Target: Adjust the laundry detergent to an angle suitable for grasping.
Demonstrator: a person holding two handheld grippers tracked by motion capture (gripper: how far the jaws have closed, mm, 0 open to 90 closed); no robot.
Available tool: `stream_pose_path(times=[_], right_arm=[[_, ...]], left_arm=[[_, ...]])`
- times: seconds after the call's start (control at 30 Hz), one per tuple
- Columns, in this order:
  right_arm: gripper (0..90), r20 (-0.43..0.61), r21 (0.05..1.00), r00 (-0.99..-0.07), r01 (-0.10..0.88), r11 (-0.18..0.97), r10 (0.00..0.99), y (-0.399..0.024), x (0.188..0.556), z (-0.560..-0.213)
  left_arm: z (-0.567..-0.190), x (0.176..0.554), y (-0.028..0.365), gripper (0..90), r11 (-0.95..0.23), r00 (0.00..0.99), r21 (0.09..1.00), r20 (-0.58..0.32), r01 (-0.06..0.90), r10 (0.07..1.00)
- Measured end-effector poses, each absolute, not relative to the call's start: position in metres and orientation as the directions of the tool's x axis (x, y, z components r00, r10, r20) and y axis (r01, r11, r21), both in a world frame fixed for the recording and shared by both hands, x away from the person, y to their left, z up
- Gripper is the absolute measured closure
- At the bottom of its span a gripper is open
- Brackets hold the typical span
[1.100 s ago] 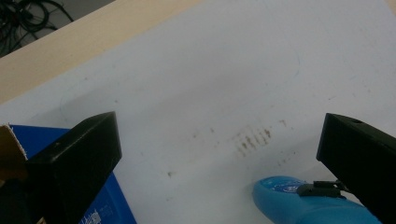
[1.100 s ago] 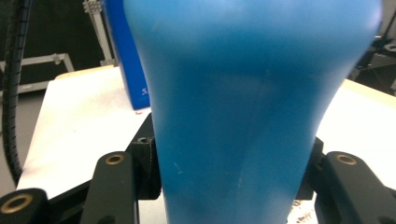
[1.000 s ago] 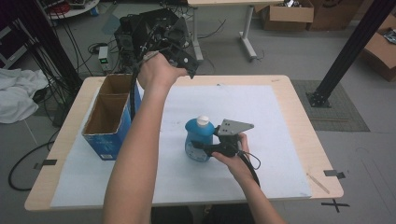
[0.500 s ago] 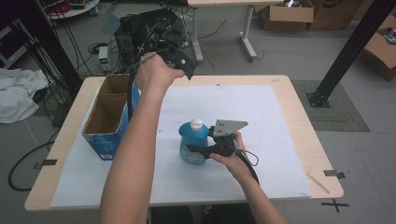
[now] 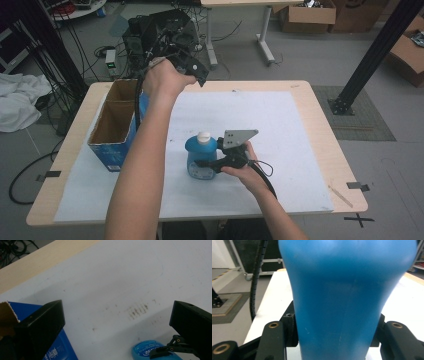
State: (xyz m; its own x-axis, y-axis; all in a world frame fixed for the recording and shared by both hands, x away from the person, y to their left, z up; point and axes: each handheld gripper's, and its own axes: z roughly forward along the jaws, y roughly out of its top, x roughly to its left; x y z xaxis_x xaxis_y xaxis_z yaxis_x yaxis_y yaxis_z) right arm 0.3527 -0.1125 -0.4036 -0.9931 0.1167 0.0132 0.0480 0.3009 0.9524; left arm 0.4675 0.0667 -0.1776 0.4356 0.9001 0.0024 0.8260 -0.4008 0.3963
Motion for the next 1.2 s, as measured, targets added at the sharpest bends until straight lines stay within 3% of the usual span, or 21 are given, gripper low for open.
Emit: stream_pose_path(times=[0.4, 1.2], right_arm=[[44.4, 0.001, 0.95, -0.999, 0.016, 0.312, 0.048, -0.101, 0.354, -0.407], [43.7, -0.002, 0.949, -1.0, 0.002, 0.316, 0.011, -0.097, 0.356, -0.411]], left_arm=[[-0.18, 0.469, 0.068, 0.6, -0.399, 0.432, 0.392, 0.003, 0.829, 0.902], [-0.18, 0.466, 0.069, 0.6, -0.397, 0.43, 0.392, 0.006, 0.83, 0.903]])
